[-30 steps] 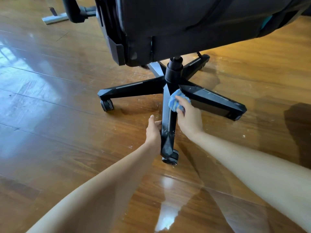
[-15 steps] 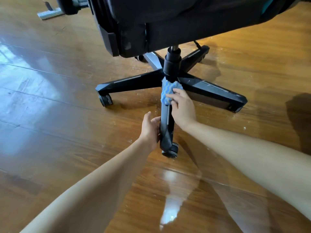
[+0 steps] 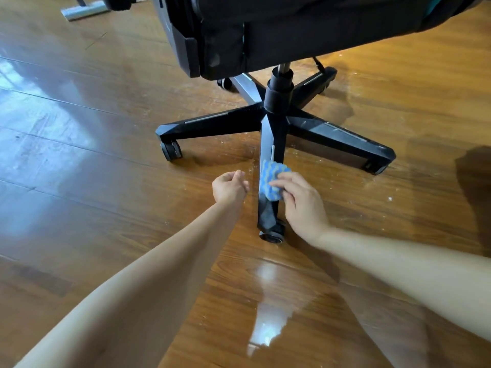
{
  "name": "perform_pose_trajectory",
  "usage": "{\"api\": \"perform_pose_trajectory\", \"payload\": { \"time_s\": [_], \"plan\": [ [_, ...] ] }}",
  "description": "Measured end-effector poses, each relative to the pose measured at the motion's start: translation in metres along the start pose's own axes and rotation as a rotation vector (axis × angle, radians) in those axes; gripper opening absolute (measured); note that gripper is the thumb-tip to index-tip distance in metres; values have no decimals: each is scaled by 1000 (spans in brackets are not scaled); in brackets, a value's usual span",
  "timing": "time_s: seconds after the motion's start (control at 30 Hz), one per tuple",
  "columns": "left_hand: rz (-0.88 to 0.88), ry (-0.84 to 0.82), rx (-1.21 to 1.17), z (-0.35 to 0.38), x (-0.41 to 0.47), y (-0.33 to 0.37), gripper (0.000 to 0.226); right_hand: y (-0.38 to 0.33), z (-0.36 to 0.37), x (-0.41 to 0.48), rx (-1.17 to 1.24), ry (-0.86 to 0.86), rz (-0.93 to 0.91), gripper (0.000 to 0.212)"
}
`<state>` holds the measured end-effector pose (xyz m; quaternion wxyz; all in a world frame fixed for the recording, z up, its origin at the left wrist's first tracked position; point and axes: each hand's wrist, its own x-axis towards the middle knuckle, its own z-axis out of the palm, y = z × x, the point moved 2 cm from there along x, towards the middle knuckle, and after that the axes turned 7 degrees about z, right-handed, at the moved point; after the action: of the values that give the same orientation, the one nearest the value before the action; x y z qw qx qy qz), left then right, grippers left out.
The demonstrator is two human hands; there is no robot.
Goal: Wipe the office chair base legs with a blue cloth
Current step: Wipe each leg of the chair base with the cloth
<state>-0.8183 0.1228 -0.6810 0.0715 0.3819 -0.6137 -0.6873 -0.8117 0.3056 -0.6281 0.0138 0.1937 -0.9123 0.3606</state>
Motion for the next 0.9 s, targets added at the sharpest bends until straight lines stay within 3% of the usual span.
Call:
{"api": "perform_pose_trajectory", "payload": {
  "time_s": [0.17,0.3,0.37,0.43,0.53,0.67,0.77,0.9],
  "plan": [
    [21,7,71,0,-5,-1,46,-5,1,54,-116,2,7,37],
    [32,41,82,-8,-3,6,26,-12,11,-9,-251,-208,-364,29],
    [56,25,97,-11,-3,11,31,-11,12,-23,-307,-327,-491,28],
    [60,24,93,-12,-6,15,35,-12,8,-1,-386,-343,-486,34],
    [65,11,90,-10,-13,17,30,-16,10,60,-497,-271,-335,46],
    [186,4,258,-6,-26,16,22,-20,14,84,-569,-233,-215,43],
    [242,45,253,-5,-26,18,20,-30,17,29,-580,-362,-402,32],
    [272,48,288,-4,-21,23,27,-45,15,-19,-439,-551,-613,37]
  ]
}}
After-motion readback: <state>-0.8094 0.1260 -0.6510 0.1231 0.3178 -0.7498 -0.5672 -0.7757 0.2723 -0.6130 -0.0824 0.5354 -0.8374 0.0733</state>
